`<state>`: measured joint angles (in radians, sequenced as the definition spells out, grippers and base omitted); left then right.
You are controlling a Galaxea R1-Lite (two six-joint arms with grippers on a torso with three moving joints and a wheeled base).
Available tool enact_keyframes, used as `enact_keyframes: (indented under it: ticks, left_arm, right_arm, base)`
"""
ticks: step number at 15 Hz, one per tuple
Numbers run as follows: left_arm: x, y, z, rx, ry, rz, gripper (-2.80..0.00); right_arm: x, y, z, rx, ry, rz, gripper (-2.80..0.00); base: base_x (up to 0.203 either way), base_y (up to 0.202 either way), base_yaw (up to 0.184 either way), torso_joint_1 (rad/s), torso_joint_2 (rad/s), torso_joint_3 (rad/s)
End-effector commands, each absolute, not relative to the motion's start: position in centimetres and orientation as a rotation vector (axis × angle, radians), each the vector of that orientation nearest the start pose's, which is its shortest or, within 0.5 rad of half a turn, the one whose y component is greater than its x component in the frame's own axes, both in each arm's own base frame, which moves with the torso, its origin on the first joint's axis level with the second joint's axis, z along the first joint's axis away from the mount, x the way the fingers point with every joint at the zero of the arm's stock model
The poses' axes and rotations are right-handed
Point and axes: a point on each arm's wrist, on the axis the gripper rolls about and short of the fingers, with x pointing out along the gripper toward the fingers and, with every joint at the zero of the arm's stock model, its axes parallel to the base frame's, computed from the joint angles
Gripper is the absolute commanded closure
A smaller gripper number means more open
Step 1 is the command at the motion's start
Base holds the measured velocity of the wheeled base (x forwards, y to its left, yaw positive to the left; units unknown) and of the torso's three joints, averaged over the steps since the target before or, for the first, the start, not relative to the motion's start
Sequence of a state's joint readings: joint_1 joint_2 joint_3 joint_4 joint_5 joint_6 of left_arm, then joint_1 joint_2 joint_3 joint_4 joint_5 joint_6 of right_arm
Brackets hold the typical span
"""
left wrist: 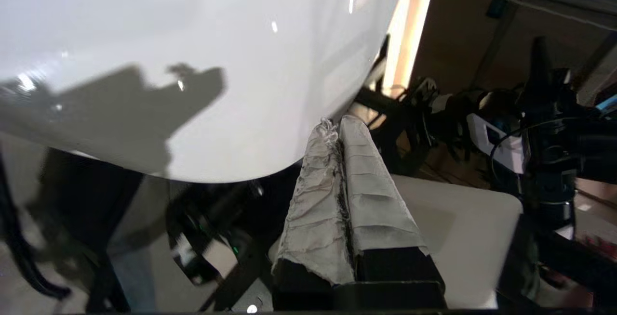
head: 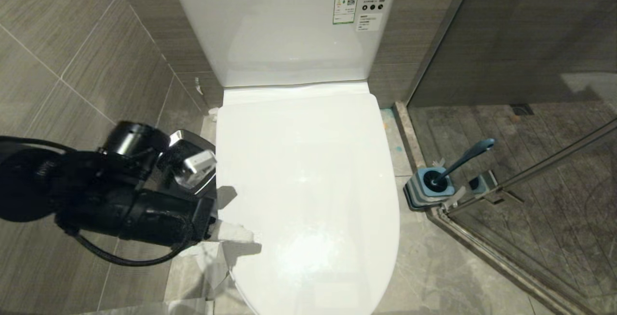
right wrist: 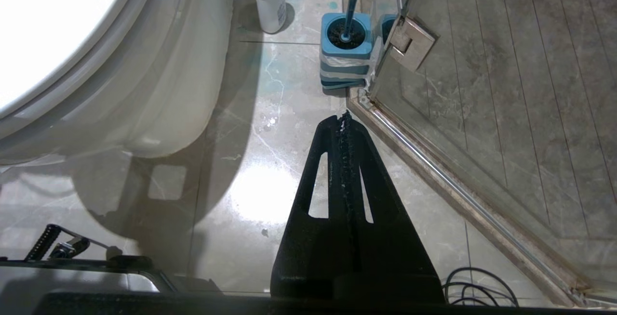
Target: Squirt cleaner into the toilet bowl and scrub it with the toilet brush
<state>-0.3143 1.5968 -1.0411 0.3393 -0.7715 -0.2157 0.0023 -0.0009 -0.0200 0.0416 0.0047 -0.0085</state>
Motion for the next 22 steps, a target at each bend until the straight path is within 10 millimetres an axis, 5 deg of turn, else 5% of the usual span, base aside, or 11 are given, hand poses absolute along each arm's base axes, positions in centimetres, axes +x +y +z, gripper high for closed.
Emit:
enact_keyframes:
  ticks: [1,6,13,17,22]
  left_arm:
    - [19.3,-7.8,26.9,-0.297,0.706,-0.889,0.00]
    - [15.2,-6.0,34.1,-0.021,0.277,-0.320,0.00]
    - [3.4,-0.1,39.7,0.243,-0.180,0.065,0.00]
    - [-6.0,0.9,40.3,0.263,-0.506,0.053,0.00]
    - [-14.6,0.2,36.3,0.287,-0.647,-0.042,0.00]
  right_arm:
    - [-2.4,0.0,7.7,-0.009,0.022,0.008,0.00]
    - [-2.4,0.0,7.7,-0.009,0.021,0.008,0.00]
    - [-2.4,0.0,7.7,-0.009,0.023,0.008,0.00]
    - [-2.4,0.0,7.7,-0.009,0.021,0.008,0.00]
    - [-2.4,0.0,7.7,-0.009,0.023,0.008,0.00]
  base:
    - [0.000,0.000,0.000,0.000,0.00,0.000]
    - [0.000,0.000,0.000,0.000,0.00,0.000]
    - [0.000,0.000,0.000,0.000,0.00,0.000]
    - [0.000,0.000,0.000,0.000,0.00,0.000]
    - [0.000,0.000,0.000,0.000,0.00,0.000]
